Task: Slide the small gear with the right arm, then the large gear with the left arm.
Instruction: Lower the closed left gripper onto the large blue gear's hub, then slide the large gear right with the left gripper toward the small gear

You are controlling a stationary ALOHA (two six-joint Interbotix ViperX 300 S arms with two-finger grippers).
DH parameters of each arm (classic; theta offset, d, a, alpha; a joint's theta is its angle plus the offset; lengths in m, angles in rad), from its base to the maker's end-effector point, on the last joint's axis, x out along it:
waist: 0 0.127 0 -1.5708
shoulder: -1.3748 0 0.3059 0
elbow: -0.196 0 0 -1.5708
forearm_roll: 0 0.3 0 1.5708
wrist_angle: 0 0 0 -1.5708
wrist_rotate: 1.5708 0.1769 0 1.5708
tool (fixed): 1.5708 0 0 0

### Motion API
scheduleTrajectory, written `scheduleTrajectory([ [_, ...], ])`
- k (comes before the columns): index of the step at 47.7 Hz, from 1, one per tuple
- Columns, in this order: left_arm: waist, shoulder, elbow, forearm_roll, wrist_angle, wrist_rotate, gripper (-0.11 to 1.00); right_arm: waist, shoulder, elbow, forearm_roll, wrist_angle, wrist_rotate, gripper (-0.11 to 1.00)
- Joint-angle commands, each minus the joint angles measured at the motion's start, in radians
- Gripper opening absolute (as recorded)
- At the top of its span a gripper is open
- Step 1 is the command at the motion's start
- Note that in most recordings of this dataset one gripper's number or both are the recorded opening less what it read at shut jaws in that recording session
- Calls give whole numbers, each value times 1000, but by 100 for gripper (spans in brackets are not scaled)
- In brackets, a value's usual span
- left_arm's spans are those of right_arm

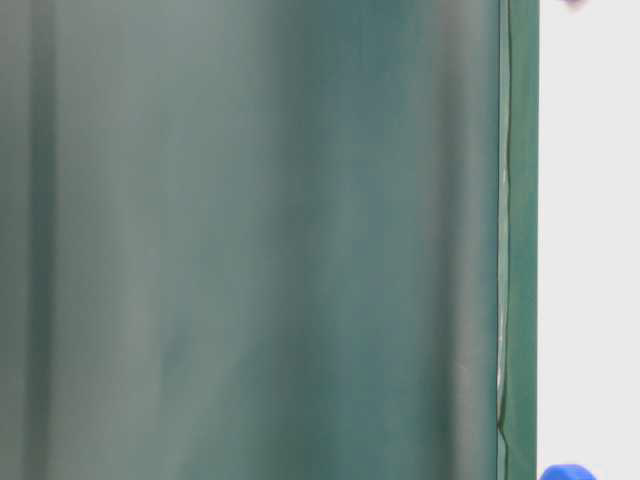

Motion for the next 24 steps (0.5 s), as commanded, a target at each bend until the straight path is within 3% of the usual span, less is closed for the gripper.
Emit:
scheduleTrajectory([
  [1, 11, 21, -17, 0, -6, 0, 0, 2, -2, -8, -3, -8, 2, 50],
  [9, 12, 41, -15, 0, 12, 0, 0, 5, -2, -6, -2, -8, 3, 50],
  [24, 12, -41, -31, 0, 175, -3, 0, 5, -2, 2, -2, -8, 3, 50],
])
